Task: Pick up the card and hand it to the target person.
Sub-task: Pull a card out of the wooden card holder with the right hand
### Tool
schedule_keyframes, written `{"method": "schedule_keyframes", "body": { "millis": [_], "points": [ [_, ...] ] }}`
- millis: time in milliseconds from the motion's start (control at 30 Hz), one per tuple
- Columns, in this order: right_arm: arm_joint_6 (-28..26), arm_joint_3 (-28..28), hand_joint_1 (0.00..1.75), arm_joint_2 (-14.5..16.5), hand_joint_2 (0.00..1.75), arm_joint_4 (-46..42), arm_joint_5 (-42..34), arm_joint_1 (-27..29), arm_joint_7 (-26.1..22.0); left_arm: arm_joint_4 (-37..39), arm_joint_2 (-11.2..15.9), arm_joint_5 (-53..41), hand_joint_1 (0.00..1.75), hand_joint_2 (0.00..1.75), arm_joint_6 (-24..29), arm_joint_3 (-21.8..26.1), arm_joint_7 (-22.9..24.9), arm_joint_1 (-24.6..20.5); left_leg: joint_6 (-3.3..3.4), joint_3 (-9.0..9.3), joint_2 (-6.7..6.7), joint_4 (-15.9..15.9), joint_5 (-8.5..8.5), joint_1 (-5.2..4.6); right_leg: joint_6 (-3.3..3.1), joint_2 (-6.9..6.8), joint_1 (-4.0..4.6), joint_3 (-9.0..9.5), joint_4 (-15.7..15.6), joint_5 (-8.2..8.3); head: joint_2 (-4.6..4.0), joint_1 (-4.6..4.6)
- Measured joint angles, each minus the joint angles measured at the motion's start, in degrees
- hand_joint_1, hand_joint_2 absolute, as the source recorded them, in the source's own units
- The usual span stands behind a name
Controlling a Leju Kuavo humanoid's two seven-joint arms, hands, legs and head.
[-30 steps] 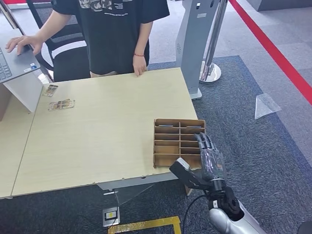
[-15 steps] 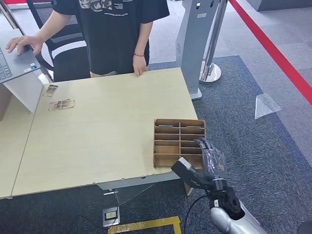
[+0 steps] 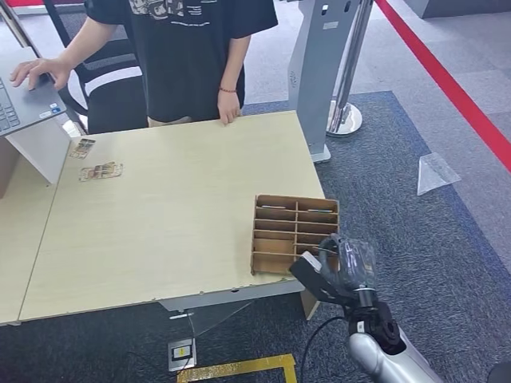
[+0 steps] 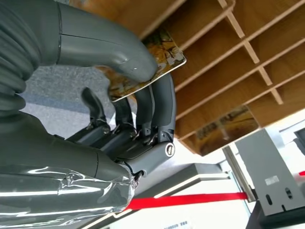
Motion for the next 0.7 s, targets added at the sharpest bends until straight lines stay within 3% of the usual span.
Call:
{"method": "schedule_keyframes", "body": {
  "millis": [433,700],
  "points": [
    [2.99,-1.64,1.75,-0.52,1.75,-0.38,1.98,-0.46,-1.86,0.0,-0.01,-0.16,0.0,1.75,-0.56,0.0,-0.19,0.01,0.0,-0.01,0.0,0.0,0.0,-0.01,0.0,0.0,0.0,0.01,0.0,0.01,0.0,0.01],
    [9.85,-2.02,1.75,-2.55,1.75,-2.9,2.68,-3.5,-8.84,0.0,-0.01,-0.33,0.0,1.75,-0.85,0.0,-1.31,0.01,0.01,0.0,0.0,0.02,0.01,-0.01,0.01,0.0,-0.01,0.02,0.0,0.03,0.0,0.0]
  ]
}}
